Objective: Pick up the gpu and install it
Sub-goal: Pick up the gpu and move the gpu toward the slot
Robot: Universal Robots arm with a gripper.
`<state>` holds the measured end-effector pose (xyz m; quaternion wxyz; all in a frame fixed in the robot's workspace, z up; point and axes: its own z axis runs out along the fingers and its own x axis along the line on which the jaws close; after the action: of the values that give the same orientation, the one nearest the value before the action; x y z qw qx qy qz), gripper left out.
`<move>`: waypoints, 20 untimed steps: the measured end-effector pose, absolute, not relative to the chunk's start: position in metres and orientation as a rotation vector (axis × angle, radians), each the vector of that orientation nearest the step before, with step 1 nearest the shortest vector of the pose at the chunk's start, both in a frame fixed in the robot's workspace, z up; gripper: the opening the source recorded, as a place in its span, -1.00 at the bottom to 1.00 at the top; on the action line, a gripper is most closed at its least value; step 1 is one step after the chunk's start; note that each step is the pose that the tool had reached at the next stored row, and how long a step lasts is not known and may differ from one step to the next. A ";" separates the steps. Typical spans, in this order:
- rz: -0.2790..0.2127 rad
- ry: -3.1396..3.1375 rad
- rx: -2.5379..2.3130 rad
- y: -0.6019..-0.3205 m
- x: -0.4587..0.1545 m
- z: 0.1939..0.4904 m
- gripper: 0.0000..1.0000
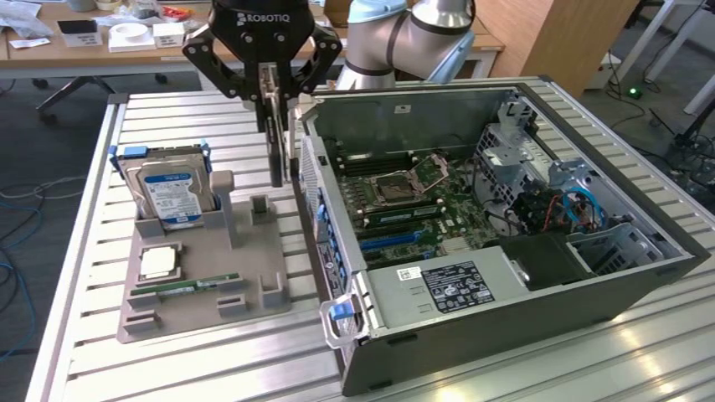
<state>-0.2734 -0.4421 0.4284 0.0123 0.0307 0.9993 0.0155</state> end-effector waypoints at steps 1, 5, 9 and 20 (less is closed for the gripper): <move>0.048 3.115 0.096 -0.442 -0.272 0.428 -0.47; 0.049 3.115 0.096 -0.442 -0.267 0.428 -0.47; 0.048 3.115 0.096 -0.442 -0.263 0.428 -0.47; 0.048 3.115 0.096 -0.442 -0.255 0.428 -0.47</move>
<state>-0.2546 -0.4421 0.4283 0.0123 0.0307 0.9993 0.0155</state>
